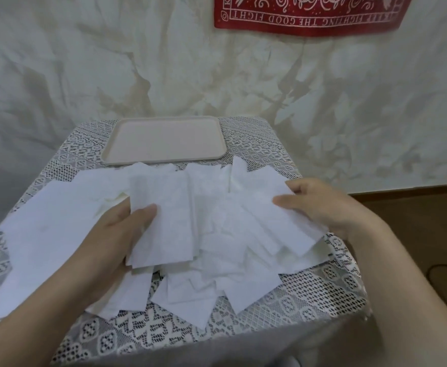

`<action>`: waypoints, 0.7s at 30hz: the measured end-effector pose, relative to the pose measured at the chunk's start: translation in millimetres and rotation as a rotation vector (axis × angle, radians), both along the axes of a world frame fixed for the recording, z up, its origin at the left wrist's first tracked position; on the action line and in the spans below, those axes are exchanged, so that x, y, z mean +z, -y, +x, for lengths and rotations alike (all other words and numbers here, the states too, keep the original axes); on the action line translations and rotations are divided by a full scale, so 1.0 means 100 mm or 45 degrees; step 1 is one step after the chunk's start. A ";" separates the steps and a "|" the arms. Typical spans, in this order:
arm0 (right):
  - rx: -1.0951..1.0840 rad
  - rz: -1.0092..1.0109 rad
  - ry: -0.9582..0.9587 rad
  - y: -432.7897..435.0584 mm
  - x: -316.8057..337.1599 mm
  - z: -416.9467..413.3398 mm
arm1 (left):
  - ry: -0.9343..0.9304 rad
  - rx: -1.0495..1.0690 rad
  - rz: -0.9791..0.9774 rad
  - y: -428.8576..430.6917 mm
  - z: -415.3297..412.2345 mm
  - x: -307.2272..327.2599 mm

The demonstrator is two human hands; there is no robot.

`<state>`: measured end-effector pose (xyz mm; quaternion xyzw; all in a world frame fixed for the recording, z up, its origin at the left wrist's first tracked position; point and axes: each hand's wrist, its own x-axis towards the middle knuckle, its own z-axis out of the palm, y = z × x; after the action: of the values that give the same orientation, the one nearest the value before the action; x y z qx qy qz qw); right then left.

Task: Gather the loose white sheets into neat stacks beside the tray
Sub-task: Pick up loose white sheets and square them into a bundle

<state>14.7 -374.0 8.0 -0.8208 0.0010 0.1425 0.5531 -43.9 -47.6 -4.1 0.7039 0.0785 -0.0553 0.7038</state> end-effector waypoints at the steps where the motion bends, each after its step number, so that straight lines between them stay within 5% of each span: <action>1: 0.014 -0.110 0.019 -0.01 -0.03 -0.03 | 0.001 -0.006 0.010 0.01 0.00 0.01; 9: 0.117 -0.444 0.156 -0.16 -0.08 -0.01 | -0.005 -0.002 0.035 0.07 -0.01 0.01; 13: 0.115 -0.330 0.126 -0.14 0.00 -0.01 | -0.012 0.034 0.035 0.04 0.01 0.03; 17: -0.122 0.289 0.045 -0.18 0.00 -0.05 | -0.010 0.031 -0.011 0.00 0.05 0.06; 21: -0.095 0.023 0.030 -0.24 -0.16 -0.07 | -0.004 0.035 -0.031 -0.02 0.07 0.05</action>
<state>8.1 -350.3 -8.0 -0.8168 0.0240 0.1121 0.5654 -37.1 -45.8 0.7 0.6940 0.0886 -0.0479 0.7129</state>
